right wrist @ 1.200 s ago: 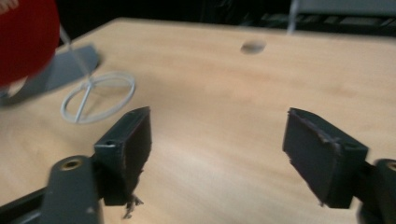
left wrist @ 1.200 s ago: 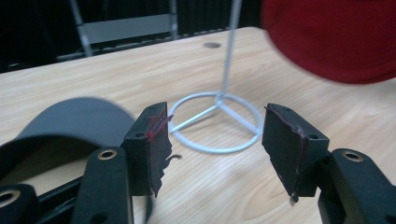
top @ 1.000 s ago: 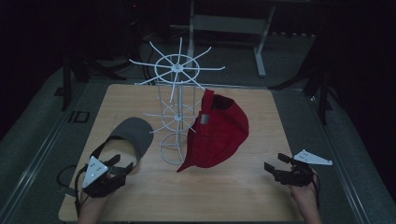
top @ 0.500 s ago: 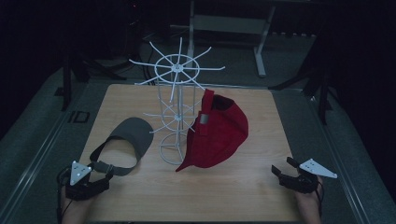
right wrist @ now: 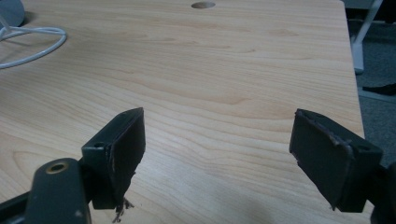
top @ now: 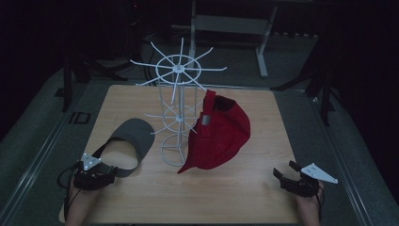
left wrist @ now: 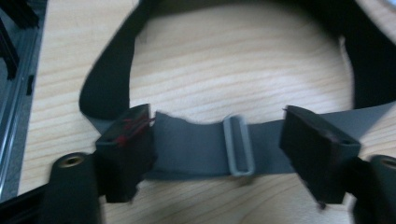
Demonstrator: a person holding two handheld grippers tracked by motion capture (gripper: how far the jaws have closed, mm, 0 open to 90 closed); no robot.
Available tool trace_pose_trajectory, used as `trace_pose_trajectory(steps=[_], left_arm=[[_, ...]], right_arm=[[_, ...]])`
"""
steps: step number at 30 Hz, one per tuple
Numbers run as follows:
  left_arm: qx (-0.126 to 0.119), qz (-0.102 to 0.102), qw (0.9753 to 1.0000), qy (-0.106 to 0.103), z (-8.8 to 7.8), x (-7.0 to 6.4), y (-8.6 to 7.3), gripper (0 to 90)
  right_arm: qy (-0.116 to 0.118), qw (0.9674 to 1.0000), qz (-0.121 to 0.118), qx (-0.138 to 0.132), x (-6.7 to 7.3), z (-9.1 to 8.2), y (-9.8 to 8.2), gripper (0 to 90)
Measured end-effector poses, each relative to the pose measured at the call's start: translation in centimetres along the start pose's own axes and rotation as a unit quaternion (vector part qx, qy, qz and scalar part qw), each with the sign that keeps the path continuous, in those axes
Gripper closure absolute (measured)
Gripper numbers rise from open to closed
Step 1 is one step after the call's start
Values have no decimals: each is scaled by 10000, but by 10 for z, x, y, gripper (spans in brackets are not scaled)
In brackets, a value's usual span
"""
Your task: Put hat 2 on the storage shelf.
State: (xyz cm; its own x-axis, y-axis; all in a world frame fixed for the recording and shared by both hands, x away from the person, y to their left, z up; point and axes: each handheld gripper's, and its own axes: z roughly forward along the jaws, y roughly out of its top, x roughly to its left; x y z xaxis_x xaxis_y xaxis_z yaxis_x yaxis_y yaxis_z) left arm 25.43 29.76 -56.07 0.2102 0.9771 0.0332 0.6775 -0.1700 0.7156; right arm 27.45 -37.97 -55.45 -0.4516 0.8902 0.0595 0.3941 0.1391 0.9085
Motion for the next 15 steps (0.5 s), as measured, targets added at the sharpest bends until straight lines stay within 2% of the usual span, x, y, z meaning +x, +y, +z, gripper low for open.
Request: trace_pose_trajectory(steps=[2,4,7,9,11,13,14,15], left_arm=[[86,54,9999,85,2,-1,0,295],[84,24,9999,112,3,-1,0,308],[80,-11,10000,28,2,-3,-1,357],[84,-133,9998,-106,1,-3,-1,455],[154,-16,9997,-181,0,-6,0,524],[180,138,9994,-270,-1,-11,2,666],[209,272,9991,-241,-1,-15,3,749],[239,376,9988,-193,-2,-17,4,774]], right_arm=[[-11,10000,44,-4,0,0,0,182],[-12,10000,62,-6,-1,0,0,181],[-27,10000,43,27,0,0,0,180],[-9,10000,55,24,0,0,0,180],[3,10000,72,-7,-1,0,-1,180],[10,10000,88,-6,-1,0,-1,180],[23,10000,82,-8,-1,0,-1,180],[27,10000,73,-5,-1,0,-1,180]])
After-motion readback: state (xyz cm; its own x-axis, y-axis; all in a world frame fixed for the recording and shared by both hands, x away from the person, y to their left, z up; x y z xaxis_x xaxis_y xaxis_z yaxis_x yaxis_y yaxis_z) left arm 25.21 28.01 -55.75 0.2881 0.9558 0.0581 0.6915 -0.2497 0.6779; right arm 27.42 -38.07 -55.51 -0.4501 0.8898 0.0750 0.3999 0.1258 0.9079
